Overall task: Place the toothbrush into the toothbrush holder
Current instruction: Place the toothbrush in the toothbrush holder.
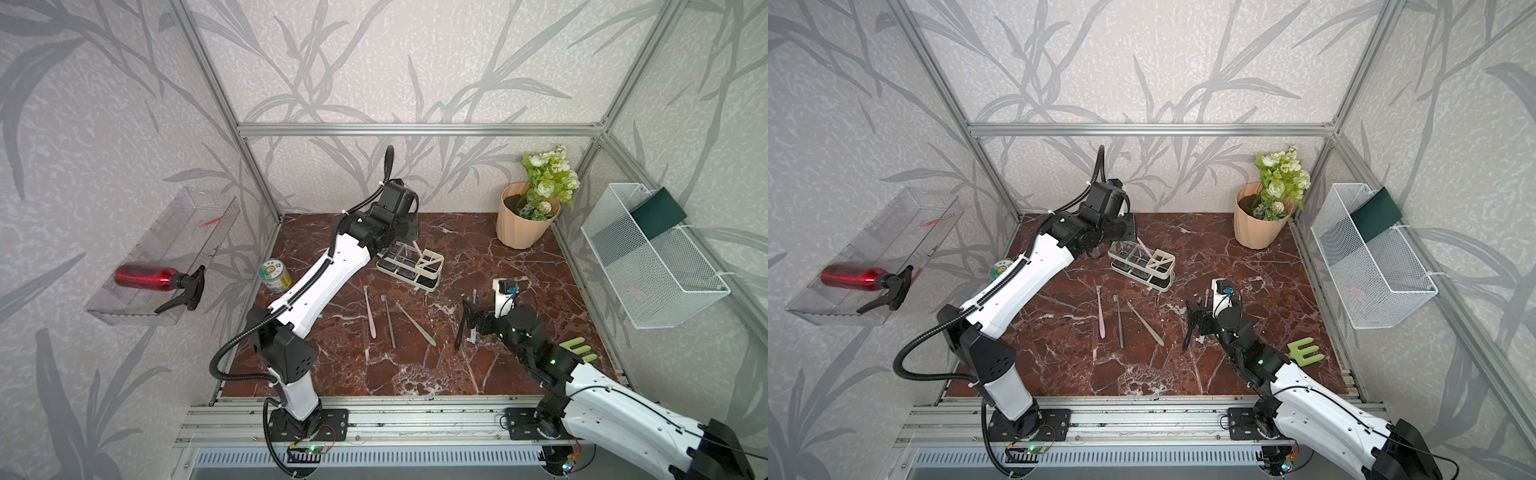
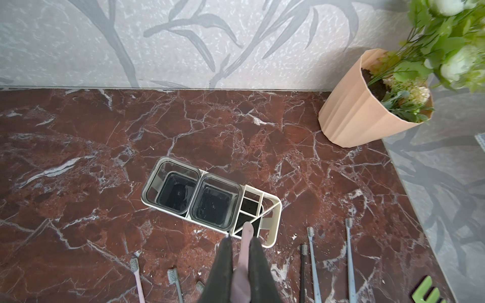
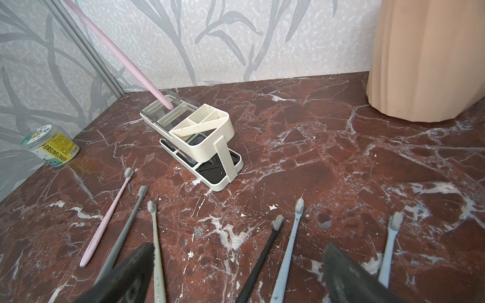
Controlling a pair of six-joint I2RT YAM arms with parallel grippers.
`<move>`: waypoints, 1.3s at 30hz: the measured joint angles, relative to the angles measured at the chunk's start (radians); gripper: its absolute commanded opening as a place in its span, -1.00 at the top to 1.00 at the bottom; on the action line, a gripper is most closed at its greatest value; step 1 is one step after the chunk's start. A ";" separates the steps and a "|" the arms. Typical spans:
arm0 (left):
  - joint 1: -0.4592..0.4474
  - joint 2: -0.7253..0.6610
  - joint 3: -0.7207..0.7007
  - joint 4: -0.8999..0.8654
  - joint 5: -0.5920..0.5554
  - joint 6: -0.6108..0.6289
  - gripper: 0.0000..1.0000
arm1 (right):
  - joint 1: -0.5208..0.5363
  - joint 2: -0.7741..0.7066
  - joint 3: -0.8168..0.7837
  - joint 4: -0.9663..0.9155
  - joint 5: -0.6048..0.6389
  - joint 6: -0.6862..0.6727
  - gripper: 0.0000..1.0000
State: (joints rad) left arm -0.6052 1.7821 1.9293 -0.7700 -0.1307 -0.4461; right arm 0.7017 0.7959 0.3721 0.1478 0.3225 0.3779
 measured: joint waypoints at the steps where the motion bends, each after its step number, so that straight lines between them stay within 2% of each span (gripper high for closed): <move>1: -0.002 0.019 0.010 0.001 -0.004 0.004 1.00 | -0.002 0.001 0.000 0.000 0.000 0.000 -0.98; 11: -0.021 0.074 0.076 -0.016 -0.051 0.049 1.00 | -0.005 0.024 0.000 0.004 -0.016 0.005 -0.98; 39: -0.080 0.127 0.076 -0.048 -0.101 0.077 1.00 | -0.005 0.042 0.000 0.012 -0.055 0.014 -0.98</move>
State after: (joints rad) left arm -0.6853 1.9091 2.0056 -0.8181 -0.2314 -0.3687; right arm 0.6971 0.8375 0.3725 0.1600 0.2680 0.3923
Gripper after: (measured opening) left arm 0.099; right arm 0.991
